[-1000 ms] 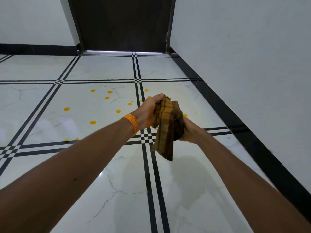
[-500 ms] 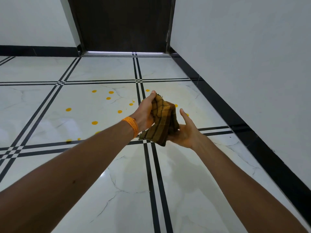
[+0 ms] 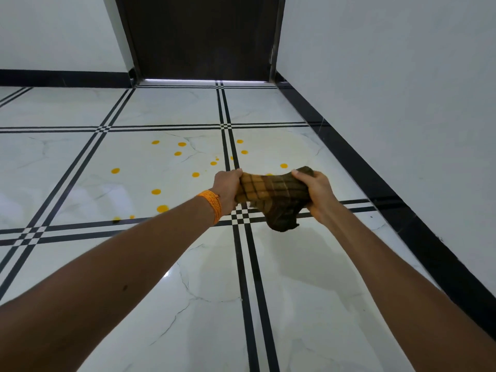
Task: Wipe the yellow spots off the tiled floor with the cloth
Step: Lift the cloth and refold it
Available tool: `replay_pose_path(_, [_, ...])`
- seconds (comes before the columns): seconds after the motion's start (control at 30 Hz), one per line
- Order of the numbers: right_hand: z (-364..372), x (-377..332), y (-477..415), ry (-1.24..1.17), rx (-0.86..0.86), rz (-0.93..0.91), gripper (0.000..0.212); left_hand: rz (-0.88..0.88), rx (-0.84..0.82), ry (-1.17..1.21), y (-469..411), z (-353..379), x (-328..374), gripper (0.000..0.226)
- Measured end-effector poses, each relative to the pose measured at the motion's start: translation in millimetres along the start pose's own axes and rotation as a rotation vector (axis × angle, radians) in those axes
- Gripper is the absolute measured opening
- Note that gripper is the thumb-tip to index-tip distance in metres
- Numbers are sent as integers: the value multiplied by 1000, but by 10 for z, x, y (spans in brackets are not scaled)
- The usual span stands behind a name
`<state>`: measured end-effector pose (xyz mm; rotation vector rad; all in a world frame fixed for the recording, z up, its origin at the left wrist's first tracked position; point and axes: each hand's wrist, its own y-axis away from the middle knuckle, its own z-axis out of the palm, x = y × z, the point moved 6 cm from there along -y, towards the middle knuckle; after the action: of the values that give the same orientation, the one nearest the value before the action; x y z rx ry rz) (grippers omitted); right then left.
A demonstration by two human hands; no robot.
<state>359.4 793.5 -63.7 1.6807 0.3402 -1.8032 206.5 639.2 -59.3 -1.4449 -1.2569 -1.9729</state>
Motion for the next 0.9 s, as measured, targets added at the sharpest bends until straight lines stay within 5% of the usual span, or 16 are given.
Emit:
replay_pose_path(0.17, [-54,95,58,75,-36,9,72,-15,78,10,-26,-72,-3,26])
replay_pose_path(0.27, [-82,-31,72,36,-148,-32,54,69,21,19,-64,-106,140,26])
replay_pose_path(0.4, [-117,-191,48,167,-275,-85,39,149,-123,26,-96,-120,254,59])
replay_pose_path(0.57, [-189,-410,55,407,-241,-204,46,252,-287,-136,-64,-63,365,34])
replay_pose_path(0.7, [-251,-455,55,476,-227,-192,63,361,-229,-396,-57,-63,411,43])
replay_pose_path(0.9, [-328,-435,12,788,5,-330,41,594,-181,-884,14,73,494,57])
